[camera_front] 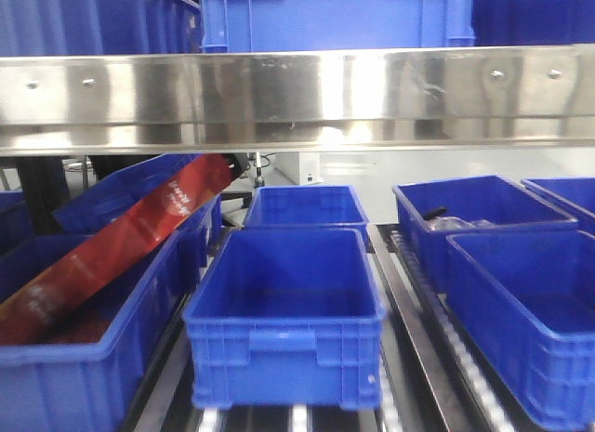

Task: Place cylindrical capacitor in blue bin on shelf

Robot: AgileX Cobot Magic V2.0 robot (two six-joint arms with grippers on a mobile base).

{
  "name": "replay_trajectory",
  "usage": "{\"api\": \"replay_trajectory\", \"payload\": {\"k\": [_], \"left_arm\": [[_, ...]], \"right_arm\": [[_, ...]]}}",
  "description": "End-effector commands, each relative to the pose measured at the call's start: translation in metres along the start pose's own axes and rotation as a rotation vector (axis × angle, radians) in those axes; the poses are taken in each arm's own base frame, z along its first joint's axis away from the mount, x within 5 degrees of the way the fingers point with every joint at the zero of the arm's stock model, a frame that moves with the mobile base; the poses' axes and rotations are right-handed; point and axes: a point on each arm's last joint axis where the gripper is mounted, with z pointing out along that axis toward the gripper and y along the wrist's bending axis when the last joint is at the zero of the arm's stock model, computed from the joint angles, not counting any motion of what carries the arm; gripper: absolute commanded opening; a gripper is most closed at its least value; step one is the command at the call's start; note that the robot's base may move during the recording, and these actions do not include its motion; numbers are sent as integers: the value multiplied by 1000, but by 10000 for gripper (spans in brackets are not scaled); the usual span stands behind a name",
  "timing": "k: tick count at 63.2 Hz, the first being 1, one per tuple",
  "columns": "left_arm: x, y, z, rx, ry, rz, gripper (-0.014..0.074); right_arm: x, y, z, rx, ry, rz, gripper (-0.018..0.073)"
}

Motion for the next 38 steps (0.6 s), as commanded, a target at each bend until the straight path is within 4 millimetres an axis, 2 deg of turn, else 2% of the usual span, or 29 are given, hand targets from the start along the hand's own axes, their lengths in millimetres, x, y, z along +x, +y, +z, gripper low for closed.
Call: {"api": "replay_trajectory", "payload": {"k": [1,38], "left_arm": [[-4,-1,-4,9,-29,2,-111],[-6,-1,-4,12,-50,1,-111]], "right_arm": [[-5,-1,-3,11,-41,-8,-154],[-5,-1,-3,11,-41,-8,-154]]}}
